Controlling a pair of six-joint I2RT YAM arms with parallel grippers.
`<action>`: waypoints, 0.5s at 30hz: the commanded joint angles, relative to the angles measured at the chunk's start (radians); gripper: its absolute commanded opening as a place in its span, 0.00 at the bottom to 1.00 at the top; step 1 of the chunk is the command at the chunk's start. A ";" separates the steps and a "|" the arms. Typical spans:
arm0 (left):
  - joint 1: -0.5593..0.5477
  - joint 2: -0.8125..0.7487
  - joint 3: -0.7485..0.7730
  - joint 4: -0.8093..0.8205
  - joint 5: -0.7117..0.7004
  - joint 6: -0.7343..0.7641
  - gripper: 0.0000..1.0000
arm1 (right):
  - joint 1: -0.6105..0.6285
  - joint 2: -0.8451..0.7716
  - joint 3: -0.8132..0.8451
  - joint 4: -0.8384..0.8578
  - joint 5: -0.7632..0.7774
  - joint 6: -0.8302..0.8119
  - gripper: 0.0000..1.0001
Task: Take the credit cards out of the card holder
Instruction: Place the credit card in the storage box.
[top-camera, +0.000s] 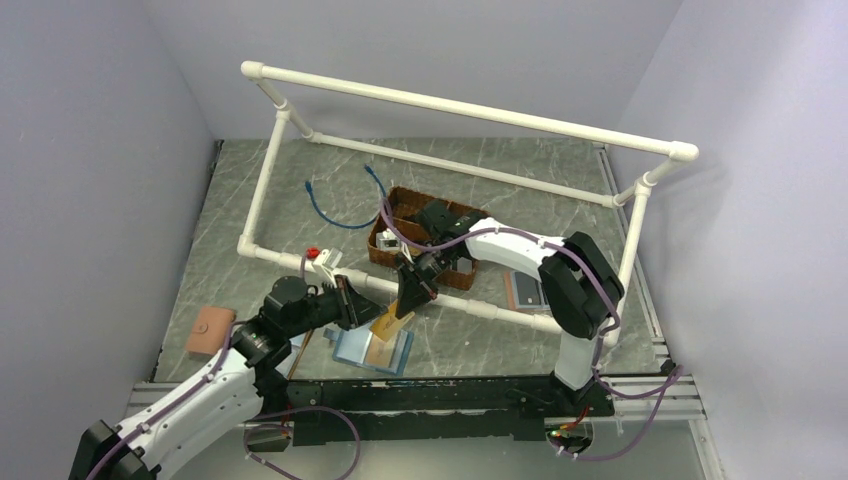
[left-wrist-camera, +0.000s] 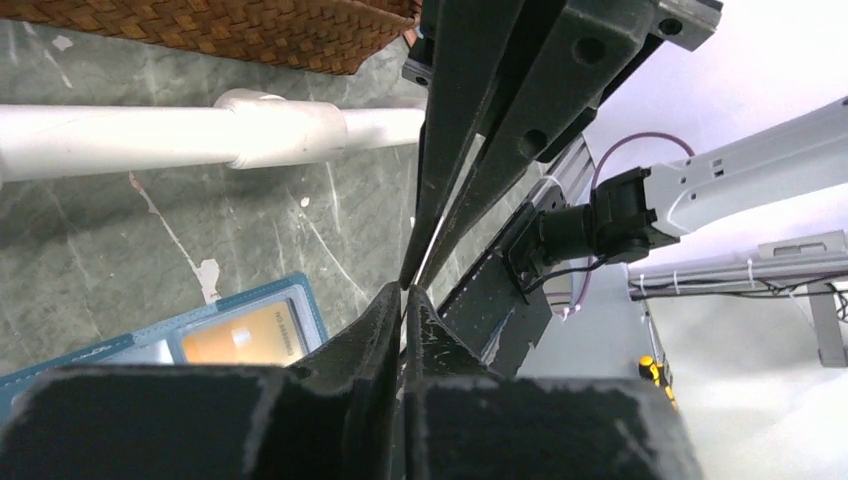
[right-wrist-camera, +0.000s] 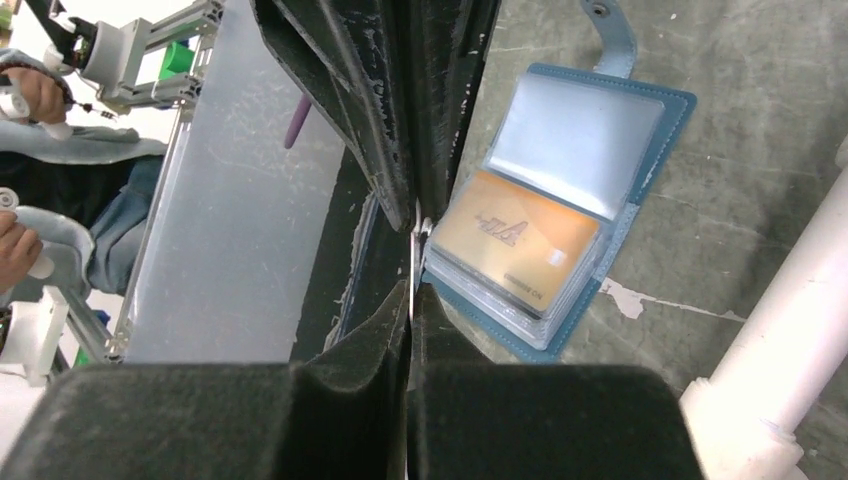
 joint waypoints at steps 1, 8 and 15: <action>0.004 -0.062 0.047 -0.077 -0.081 -0.003 0.27 | -0.017 0.007 0.062 -0.070 -0.051 -0.065 0.00; 0.005 -0.088 0.245 -0.416 -0.247 0.114 0.83 | -0.103 -0.058 0.143 -0.244 0.066 -0.213 0.00; 0.014 0.122 0.445 -0.510 -0.319 0.306 0.99 | -0.237 -0.180 0.113 -0.134 0.215 -0.126 0.00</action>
